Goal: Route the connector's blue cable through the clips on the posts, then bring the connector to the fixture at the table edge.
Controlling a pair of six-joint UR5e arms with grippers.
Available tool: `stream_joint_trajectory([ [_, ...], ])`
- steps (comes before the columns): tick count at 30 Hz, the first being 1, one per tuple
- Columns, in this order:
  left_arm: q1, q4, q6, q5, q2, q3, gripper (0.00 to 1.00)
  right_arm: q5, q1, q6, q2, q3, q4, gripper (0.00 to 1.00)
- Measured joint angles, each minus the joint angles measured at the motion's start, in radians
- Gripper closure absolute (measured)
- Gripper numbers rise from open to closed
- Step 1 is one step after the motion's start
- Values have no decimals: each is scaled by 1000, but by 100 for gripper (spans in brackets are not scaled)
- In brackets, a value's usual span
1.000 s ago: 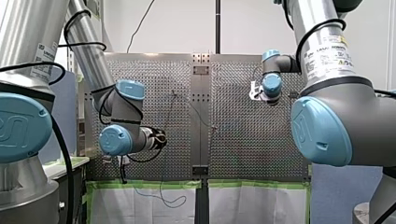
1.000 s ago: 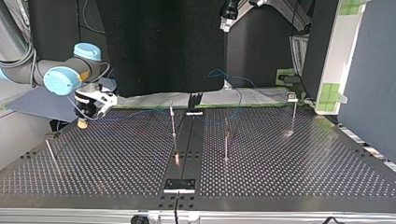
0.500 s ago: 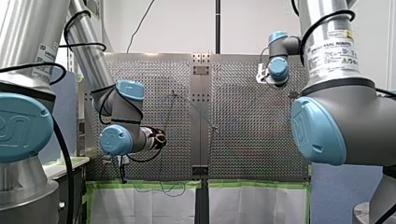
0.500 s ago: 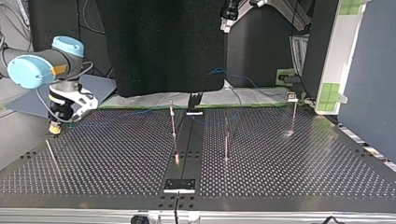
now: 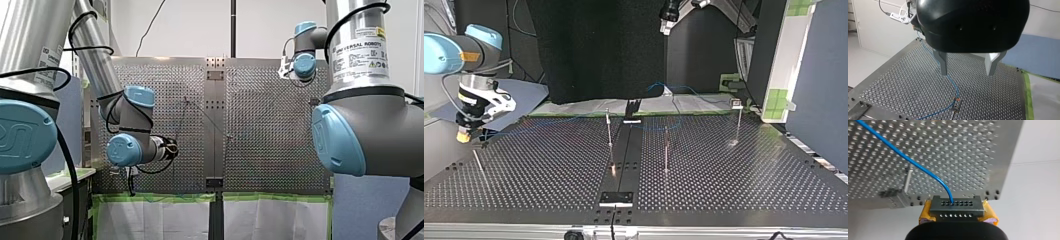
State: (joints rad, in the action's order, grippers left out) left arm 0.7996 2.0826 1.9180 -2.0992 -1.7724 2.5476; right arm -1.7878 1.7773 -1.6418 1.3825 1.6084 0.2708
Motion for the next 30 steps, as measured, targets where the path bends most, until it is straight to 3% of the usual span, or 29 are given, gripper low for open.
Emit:
stream_joint_trajectory([
  [14, -5, -24, -11, 1, 0, -1, 0, 94, -57, 62, -42, 25, 90, 100],
  [24, -18, -21, -23, 2, 0, -2, 0, 180, -136, 78, -81, 36, 110, 100],
  [30, -27, -11, -32, 14, 0, -5, 0, 231, -187, 97, -107, 35, 110, 100],
])
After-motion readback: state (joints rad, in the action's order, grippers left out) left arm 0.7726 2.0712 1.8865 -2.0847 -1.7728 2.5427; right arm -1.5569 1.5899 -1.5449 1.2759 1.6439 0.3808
